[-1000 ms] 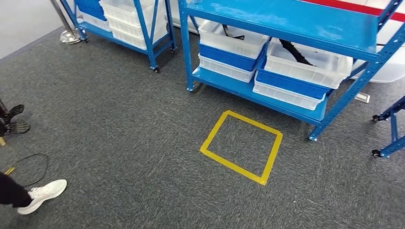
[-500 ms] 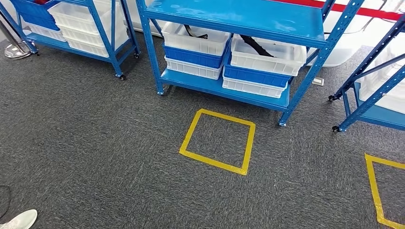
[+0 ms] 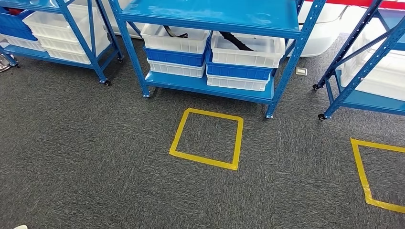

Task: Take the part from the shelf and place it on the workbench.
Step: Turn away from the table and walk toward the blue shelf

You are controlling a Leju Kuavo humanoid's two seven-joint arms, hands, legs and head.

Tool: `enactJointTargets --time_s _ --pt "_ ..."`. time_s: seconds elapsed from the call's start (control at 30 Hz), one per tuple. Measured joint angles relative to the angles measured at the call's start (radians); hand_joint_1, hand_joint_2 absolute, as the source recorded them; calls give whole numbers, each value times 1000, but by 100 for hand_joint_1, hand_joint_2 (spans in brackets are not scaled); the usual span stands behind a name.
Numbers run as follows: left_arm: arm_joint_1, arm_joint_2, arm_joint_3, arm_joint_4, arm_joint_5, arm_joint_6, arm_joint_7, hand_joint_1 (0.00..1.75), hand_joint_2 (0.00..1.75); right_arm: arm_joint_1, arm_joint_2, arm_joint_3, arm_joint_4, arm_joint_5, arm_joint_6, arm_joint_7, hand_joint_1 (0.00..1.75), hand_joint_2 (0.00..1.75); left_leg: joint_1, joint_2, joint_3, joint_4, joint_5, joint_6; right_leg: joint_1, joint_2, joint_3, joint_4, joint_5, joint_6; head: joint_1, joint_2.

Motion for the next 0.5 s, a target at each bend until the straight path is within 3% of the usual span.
enactJointTargets --time_s 0.1,0.27,0.5 --pt "0 -1 0 0 0 13 -3 0 0 -1 0 0 0 8 -1 7 0 0 4 0 1 -4 4 -10 6 0 -2 0 0 -7 0 0" --pt "0 -2 0 0 0 27 -8 0 0 -1 -1 0 0 17 -2 10 0 0 6 0 1 -8 5 -39 13 -1 -6 1 -1 -14 0 0" --pt "0 -2 0 0 0 29 -8 0 0 -1 -1 0 0 17 -2 11 0 0 1 0 1 -8 4 -44 12 -1 -6 1 0 -13 0 0"
